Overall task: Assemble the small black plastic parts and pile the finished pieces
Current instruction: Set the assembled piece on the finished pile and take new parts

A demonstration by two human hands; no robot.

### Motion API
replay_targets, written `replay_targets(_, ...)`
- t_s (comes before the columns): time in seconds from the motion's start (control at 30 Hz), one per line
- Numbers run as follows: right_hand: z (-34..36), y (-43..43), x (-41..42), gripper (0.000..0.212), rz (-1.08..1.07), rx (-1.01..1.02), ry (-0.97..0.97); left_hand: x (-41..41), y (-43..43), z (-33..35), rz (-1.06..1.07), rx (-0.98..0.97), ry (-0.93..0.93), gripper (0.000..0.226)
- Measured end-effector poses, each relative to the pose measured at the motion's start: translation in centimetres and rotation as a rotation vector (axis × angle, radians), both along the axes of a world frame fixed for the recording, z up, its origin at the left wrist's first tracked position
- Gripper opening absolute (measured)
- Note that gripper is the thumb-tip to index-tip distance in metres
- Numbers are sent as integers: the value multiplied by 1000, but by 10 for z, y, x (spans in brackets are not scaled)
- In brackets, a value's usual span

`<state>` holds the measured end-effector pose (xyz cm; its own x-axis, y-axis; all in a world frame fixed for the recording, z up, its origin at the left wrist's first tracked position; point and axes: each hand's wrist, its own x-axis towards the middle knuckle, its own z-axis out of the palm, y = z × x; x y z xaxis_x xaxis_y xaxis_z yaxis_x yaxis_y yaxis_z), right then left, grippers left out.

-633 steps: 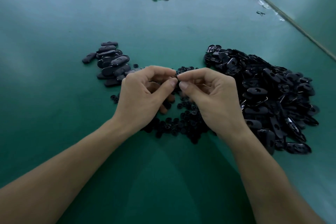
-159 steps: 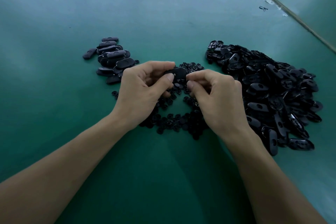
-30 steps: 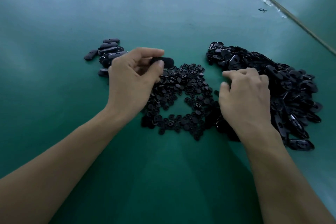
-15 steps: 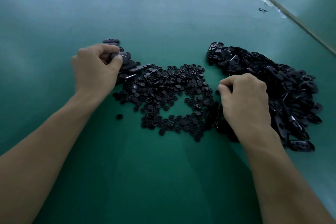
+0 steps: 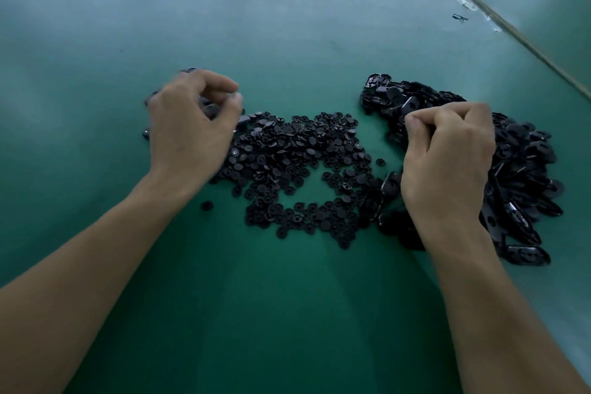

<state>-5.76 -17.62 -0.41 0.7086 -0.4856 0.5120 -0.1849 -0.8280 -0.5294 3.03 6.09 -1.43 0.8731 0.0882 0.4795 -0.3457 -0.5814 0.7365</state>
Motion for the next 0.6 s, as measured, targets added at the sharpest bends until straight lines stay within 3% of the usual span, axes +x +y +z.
replay_targets(0.13,2,8,0,13,177,70,-99,-28,-27,3,-257,-154,55,7)
replay_targets(0.23,2,21,1,6,383,322,-96,-43,-40,3,-417,-329,173,7)
replay_targets(0.33,1,32,1,9,530,571,-84,-47,-43,-1,-476,-362,207,7)
replay_targets(0.6,-4,38,1,14,547,753,-73,-49,-43,-9,-604,-459,256,14)
